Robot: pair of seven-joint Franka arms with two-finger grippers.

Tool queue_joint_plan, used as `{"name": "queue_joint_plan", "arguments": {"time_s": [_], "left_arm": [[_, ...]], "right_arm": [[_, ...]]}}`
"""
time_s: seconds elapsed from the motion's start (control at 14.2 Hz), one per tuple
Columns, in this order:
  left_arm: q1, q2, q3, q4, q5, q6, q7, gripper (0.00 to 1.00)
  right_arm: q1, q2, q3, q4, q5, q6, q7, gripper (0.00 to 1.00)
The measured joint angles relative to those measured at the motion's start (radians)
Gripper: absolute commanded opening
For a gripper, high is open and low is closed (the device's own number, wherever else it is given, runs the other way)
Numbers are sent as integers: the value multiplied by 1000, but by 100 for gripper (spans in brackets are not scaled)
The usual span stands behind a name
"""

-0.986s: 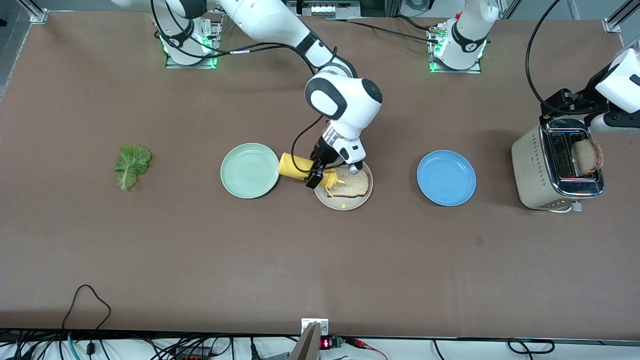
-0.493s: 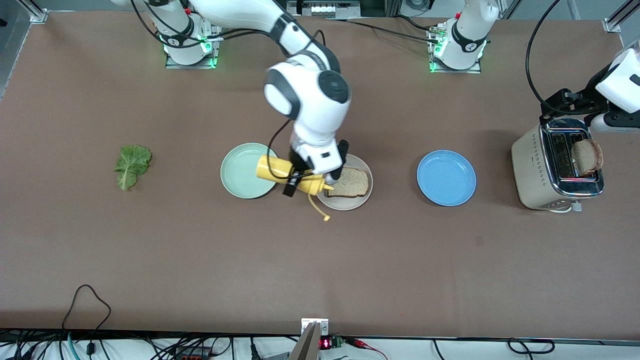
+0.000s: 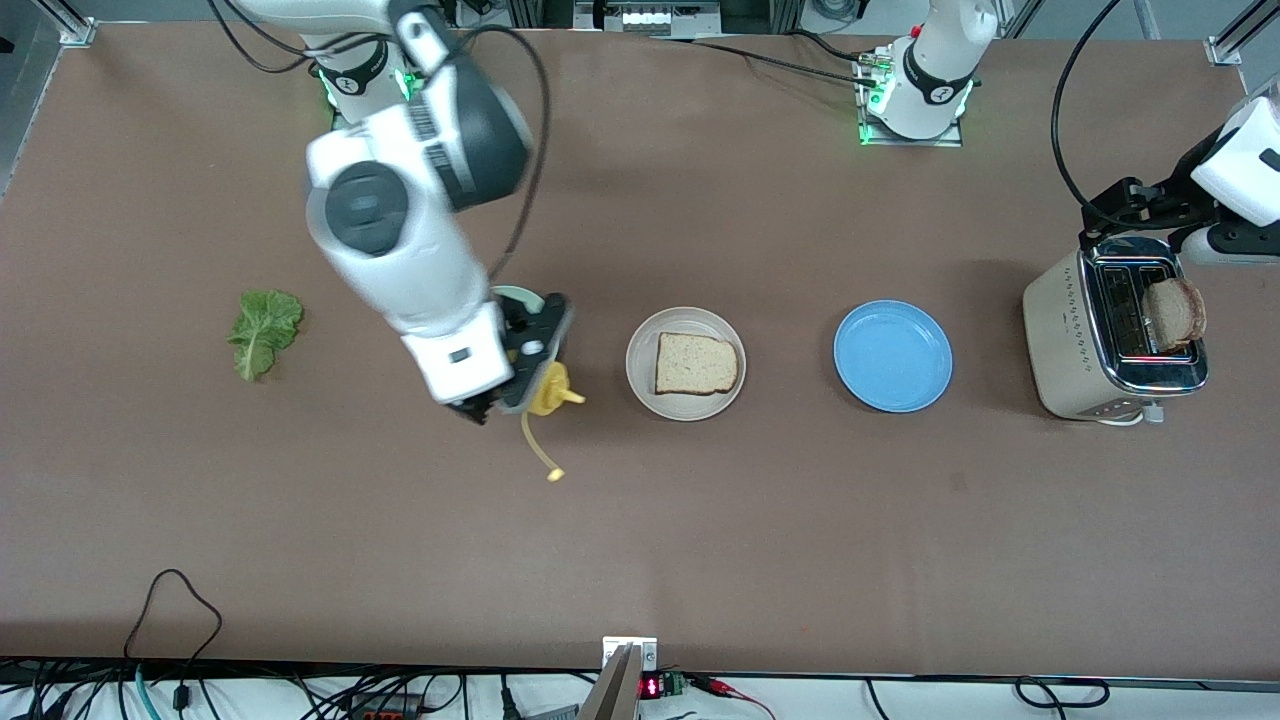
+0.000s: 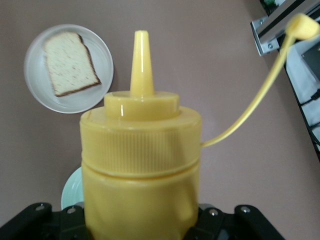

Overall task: Make sandwich in beige plate with both arms
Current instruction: 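Carry the yellow bottle back beside the lettuce with the right gripper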

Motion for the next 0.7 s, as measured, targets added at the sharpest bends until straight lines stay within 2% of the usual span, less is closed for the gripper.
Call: {"name": "queue_joint_plan", "arguments": {"time_s": [0.35, 0.7], "left_arm": [[0, 0, 0, 0, 0, 0, 0, 100], [0, 0, 0, 0, 0, 0, 0, 100]], "right_arm": [[-151, -77, 0, -106, 266, 0, -289, 39], [-315, -157, -2, -323, 555, 0, -680, 39]]}}
